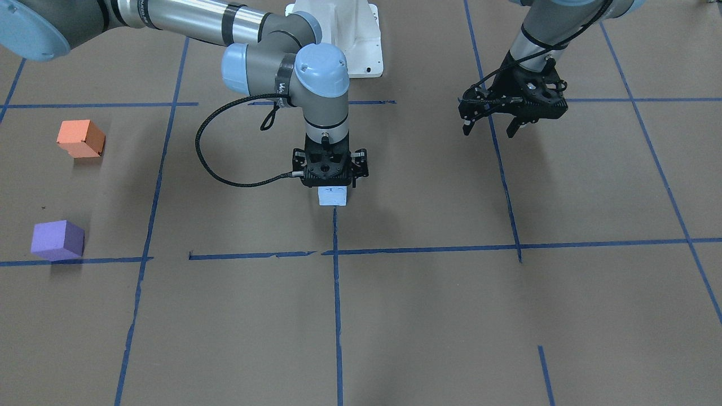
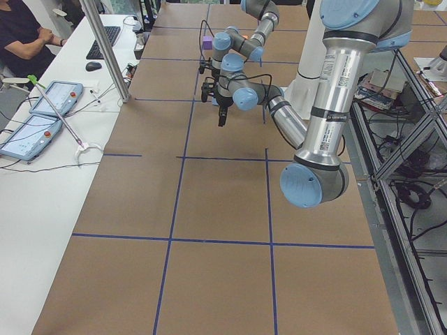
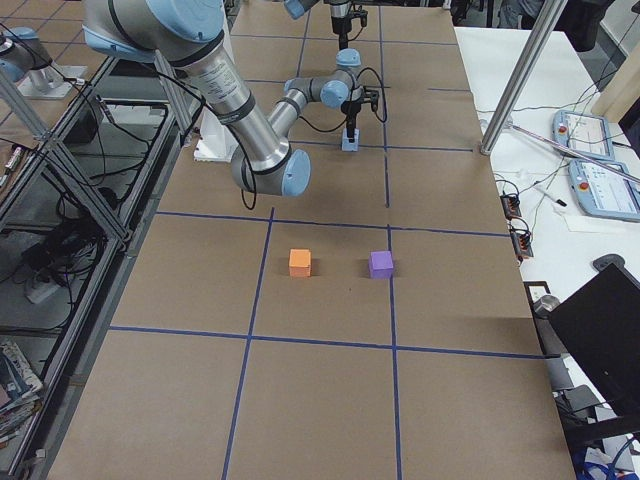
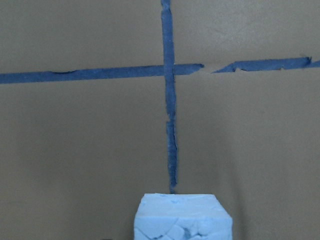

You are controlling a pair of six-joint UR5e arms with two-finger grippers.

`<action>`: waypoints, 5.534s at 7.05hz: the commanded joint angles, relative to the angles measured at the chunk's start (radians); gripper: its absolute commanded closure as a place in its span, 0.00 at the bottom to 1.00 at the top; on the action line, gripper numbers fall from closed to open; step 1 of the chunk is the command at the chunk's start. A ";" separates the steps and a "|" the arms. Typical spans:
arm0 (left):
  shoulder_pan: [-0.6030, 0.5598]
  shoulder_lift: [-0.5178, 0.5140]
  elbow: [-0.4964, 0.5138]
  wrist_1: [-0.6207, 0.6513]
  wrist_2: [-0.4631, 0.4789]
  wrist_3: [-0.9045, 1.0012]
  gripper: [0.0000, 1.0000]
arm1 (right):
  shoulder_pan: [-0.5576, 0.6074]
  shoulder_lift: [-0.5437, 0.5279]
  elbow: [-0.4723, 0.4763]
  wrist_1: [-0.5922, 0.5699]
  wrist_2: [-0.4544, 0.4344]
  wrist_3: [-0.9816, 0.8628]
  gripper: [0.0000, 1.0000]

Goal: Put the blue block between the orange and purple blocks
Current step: 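Lower the right gripper onto the light blue cube and grasp it, then carry the light blue cube with the right gripper between purple and orange cubes, then lower the light blue cube to the table and open the right gripper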

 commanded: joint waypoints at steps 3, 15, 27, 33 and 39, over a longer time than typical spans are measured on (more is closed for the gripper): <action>0.000 0.001 0.000 0.000 0.001 0.000 0.00 | -0.017 0.003 -0.032 0.003 -0.009 -0.036 0.20; 0.000 0.001 -0.013 0.002 0.001 -0.014 0.00 | 0.345 -0.671 0.551 -0.062 0.196 -0.264 0.93; 0.000 0.000 -0.014 0.002 -0.002 -0.014 0.00 | 0.428 -0.824 0.346 0.061 0.290 -0.573 0.88; 0.000 -0.002 -0.020 0.002 0.001 -0.014 0.00 | 0.427 -0.819 0.323 0.066 0.291 -0.566 0.69; 0.000 0.000 -0.023 0.003 0.001 -0.014 0.00 | 0.427 -0.813 0.332 0.067 0.291 -0.521 0.00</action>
